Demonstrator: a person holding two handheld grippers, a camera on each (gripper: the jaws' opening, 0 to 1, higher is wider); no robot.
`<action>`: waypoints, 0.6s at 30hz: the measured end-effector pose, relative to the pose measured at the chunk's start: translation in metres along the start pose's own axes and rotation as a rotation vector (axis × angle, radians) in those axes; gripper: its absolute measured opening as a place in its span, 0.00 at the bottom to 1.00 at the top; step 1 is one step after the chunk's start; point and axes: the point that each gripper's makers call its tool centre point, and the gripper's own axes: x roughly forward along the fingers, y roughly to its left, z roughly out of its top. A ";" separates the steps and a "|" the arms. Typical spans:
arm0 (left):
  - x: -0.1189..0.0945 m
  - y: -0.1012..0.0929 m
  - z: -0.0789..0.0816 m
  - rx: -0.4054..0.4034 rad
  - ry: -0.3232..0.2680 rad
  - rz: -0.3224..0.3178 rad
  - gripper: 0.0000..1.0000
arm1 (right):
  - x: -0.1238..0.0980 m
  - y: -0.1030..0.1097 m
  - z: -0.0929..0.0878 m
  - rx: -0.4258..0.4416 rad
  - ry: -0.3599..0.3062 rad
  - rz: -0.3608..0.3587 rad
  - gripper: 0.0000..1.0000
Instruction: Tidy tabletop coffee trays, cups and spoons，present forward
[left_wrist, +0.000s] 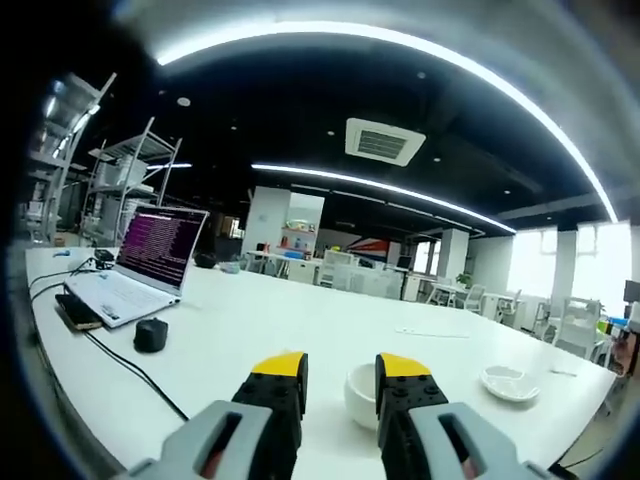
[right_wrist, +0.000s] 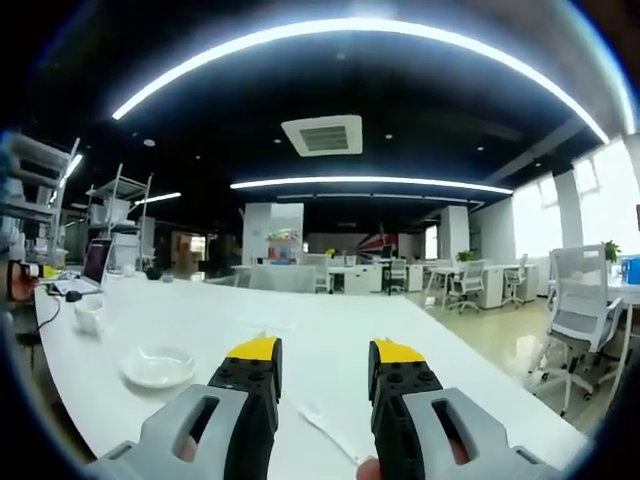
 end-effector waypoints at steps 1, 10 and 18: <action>0.000 0.000 0.001 -0.001 0.007 0.000 0.29 | 0.001 0.001 0.002 0.001 0.002 0.005 0.35; 0.004 -0.004 -0.001 -0.030 0.157 -0.028 0.29 | 0.022 0.031 0.023 0.021 0.047 0.090 0.34; 0.013 -0.013 0.006 0.007 0.218 -0.060 0.29 | 0.042 0.068 0.038 -0.031 0.096 0.193 0.34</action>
